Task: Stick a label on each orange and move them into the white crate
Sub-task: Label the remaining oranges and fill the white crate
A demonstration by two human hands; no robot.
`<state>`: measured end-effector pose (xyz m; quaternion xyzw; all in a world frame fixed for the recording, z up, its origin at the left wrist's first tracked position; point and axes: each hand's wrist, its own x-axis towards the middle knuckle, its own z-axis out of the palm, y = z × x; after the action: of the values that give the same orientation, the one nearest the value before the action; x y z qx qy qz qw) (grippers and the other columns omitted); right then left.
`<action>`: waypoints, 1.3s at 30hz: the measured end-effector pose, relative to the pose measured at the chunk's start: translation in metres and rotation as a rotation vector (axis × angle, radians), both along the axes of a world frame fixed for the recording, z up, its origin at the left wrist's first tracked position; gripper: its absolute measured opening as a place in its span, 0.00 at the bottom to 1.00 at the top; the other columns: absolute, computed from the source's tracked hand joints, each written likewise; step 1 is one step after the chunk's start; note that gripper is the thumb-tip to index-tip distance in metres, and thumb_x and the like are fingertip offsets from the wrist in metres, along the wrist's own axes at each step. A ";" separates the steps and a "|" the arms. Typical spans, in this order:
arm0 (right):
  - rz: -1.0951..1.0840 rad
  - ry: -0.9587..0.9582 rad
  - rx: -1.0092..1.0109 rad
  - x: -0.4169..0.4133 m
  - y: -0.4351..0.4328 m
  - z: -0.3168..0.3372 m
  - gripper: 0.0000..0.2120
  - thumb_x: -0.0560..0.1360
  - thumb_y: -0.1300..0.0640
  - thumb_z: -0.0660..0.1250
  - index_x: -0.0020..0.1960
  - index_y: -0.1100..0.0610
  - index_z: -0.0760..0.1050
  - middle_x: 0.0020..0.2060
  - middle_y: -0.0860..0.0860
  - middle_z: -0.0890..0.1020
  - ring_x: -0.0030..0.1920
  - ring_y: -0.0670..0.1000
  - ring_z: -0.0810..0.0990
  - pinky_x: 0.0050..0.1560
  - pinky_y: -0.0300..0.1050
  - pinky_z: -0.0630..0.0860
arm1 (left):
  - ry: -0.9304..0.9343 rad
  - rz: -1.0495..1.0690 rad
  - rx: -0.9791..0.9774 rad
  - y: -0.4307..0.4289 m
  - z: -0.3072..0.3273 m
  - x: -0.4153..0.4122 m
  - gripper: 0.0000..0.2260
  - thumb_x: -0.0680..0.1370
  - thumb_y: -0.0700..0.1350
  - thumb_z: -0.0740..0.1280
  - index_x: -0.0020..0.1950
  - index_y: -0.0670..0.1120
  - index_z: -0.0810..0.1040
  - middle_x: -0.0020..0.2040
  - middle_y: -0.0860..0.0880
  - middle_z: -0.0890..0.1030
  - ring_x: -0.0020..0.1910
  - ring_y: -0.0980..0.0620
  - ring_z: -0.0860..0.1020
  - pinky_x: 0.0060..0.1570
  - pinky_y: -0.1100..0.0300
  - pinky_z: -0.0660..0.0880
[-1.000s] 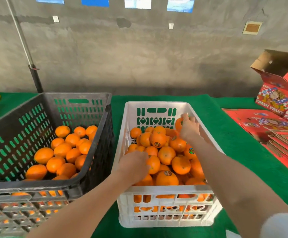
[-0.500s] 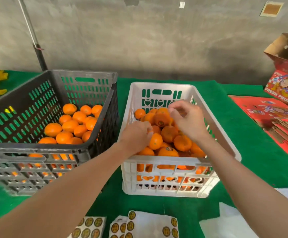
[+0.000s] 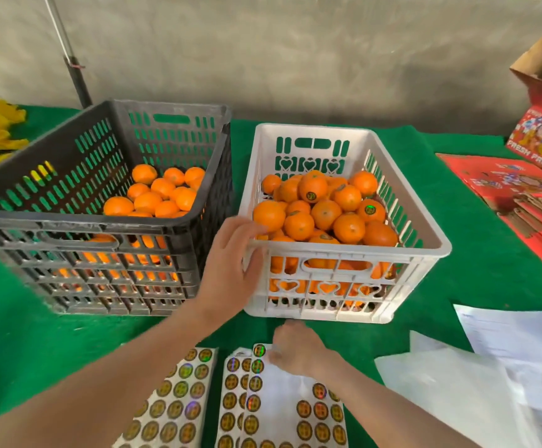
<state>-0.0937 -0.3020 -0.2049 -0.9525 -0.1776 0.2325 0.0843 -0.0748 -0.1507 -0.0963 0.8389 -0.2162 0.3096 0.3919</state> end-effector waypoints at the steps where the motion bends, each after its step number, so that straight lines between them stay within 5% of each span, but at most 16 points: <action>1: -0.021 -0.014 0.020 -0.002 0.001 -0.003 0.15 0.77 0.49 0.61 0.46 0.62 0.72 0.47 0.57 0.74 0.55 0.58 0.72 0.52 0.49 0.69 | -0.005 -0.009 -0.013 0.005 -0.011 -0.013 0.06 0.76 0.37 0.64 0.52 0.43 0.75 0.49 0.53 0.72 0.46 0.62 0.71 0.49 0.73 0.68; 3: -0.054 -0.048 0.093 -0.005 0.000 -0.004 0.14 0.78 0.51 0.62 0.56 0.61 0.73 0.56 0.57 0.74 0.60 0.57 0.71 0.58 0.49 0.68 | 0.211 0.005 -0.054 0.012 -0.035 -0.033 0.07 0.77 0.37 0.64 0.50 0.49 0.75 0.45 0.57 0.75 0.43 0.63 0.74 0.44 0.73 0.71; 5: -0.064 -0.084 0.229 -0.009 -0.004 0.001 0.12 0.77 0.53 0.64 0.56 0.59 0.75 0.57 0.56 0.74 0.60 0.56 0.72 0.59 0.47 0.68 | 0.653 0.040 -0.023 0.015 -0.056 -0.038 0.08 0.78 0.38 0.65 0.53 0.51 0.77 0.47 0.58 0.77 0.44 0.63 0.76 0.47 0.70 0.73; 8: -0.083 -0.097 0.373 -0.012 -0.009 0.009 0.10 0.77 0.54 0.66 0.54 0.59 0.76 0.62 0.55 0.74 0.64 0.53 0.70 0.63 0.44 0.66 | 1.215 0.040 0.053 0.009 -0.076 -0.032 0.04 0.78 0.41 0.64 0.49 0.45 0.78 0.43 0.48 0.79 0.41 0.53 0.76 0.51 0.56 0.76; 10: -0.101 -0.117 0.418 -0.015 -0.012 0.013 0.10 0.76 0.54 0.67 0.54 0.59 0.76 0.63 0.55 0.74 0.65 0.52 0.69 0.64 0.43 0.64 | 1.354 0.072 -0.058 0.005 -0.080 -0.031 0.05 0.77 0.40 0.66 0.43 0.41 0.79 0.36 0.44 0.80 0.35 0.51 0.79 0.47 0.56 0.80; 15: -0.203 -0.388 0.458 -0.030 -0.008 0.012 0.10 0.74 0.56 0.69 0.53 0.59 0.78 0.57 0.54 0.76 0.62 0.52 0.70 0.61 0.40 0.63 | 1.404 0.081 -0.268 0.000 -0.085 -0.032 0.05 0.74 0.36 0.69 0.37 0.40 0.79 0.36 0.39 0.79 0.33 0.47 0.78 0.36 0.62 0.78; 19: -0.316 -0.377 0.497 -0.036 0.004 0.012 0.06 0.74 0.59 0.68 0.45 0.61 0.80 0.46 0.55 0.80 0.49 0.53 0.77 0.48 0.38 0.68 | 1.467 0.078 -0.374 -0.004 -0.085 -0.028 0.04 0.73 0.34 0.68 0.39 0.38 0.78 0.37 0.39 0.78 0.34 0.47 0.79 0.34 0.60 0.80; 23: -0.399 -0.390 0.493 -0.039 0.010 0.009 0.07 0.74 0.58 0.66 0.46 0.59 0.81 0.45 0.53 0.82 0.45 0.51 0.79 0.46 0.41 0.72 | 1.510 0.073 -0.566 -0.003 -0.085 -0.025 0.05 0.76 0.35 0.67 0.42 0.36 0.81 0.36 0.38 0.82 0.32 0.46 0.82 0.30 0.59 0.78; 34: -0.409 -0.454 0.577 -0.050 0.011 0.000 0.06 0.77 0.57 0.62 0.44 0.59 0.73 0.36 0.53 0.81 0.36 0.53 0.79 0.37 0.49 0.74 | 1.544 0.120 -0.436 -0.008 -0.081 -0.021 0.05 0.75 0.36 0.67 0.41 0.37 0.79 0.29 0.44 0.82 0.27 0.51 0.82 0.27 0.63 0.77; 38: -0.424 -0.493 0.698 -0.048 0.006 0.014 0.05 0.78 0.60 0.62 0.43 0.58 0.69 0.29 0.50 0.75 0.26 0.48 0.72 0.27 0.42 0.67 | 1.412 0.102 -0.273 -0.006 -0.088 -0.017 0.07 0.77 0.38 0.64 0.39 0.41 0.76 0.31 0.48 0.82 0.36 0.52 0.84 0.34 0.64 0.77; 39: -0.415 -0.500 0.741 -0.047 0.006 0.020 0.06 0.77 0.61 0.63 0.42 0.57 0.69 0.28 0.49 0.74 0.26 0.47 0.71 0.27 0.39 0.65 | 1.400 0.044 -0.087 -0.004 -0.086 -0.019 0.08 0.77 0.38 0.63 0.38 0.41 0.75 0.34 0.48 0.82 0.41 0.52 0.84 0.37 0.65 0.76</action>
<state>-0.1405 -0.2964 -0.1852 -0.9004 -0.0698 -0.1040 0.4167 -0.0935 -0.1543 -0.1821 0.8287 0.1168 -0.2872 0.4660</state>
